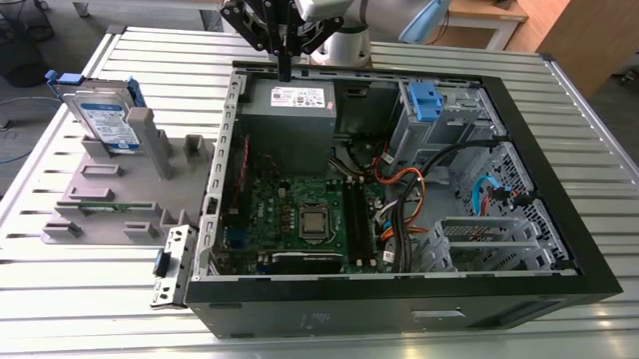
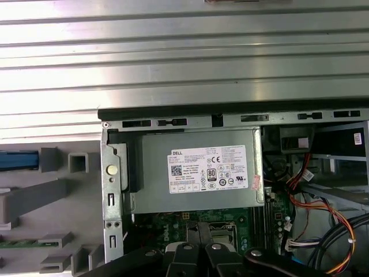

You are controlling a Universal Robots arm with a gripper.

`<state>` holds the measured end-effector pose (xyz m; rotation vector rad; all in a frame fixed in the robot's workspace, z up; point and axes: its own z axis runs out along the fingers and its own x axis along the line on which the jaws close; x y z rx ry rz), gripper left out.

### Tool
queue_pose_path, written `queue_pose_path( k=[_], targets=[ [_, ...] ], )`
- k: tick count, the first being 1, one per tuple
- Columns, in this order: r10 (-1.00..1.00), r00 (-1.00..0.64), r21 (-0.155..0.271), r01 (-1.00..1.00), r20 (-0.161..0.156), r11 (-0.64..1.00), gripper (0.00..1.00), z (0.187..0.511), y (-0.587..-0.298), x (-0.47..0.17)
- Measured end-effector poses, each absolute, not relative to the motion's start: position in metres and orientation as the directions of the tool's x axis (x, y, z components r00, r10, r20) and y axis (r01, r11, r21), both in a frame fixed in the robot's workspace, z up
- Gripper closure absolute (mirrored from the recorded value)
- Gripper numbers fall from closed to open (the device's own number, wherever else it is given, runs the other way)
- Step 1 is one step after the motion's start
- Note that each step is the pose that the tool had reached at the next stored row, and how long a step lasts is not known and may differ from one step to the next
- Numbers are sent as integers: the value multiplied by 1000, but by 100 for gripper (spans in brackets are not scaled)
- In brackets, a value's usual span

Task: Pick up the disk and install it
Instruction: 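Reach for the disk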

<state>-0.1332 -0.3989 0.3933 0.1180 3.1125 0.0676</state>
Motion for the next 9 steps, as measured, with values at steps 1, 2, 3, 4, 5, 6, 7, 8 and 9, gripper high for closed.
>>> queue_pose_path(
  k=[1,2,3,4,5,6,7,8,9],
  targets=[
    [76,-997,44,75,-24,996,89,393,-399,-133],
    [76,-997,44,75,-24,996,89,393,-399,-133],
    [76,-997,44,75,-24,996,89,393,-399,-133],
    [76,-997,44,75,-24,996,89,393,-399,-133],
    [76,-997,44,75,-24,996,89,393,-399,-133],
    [76,-997,44,75,-24,996,89,393,-399,-133],
    [76,-997,44,75,-24,996,89,393,-399,-133],
    [76,-997,44,75,-24,996,89,393,-399,-133],
    [76,-997,44,75,-25,996,89,393,-399,-134]
  ],
)
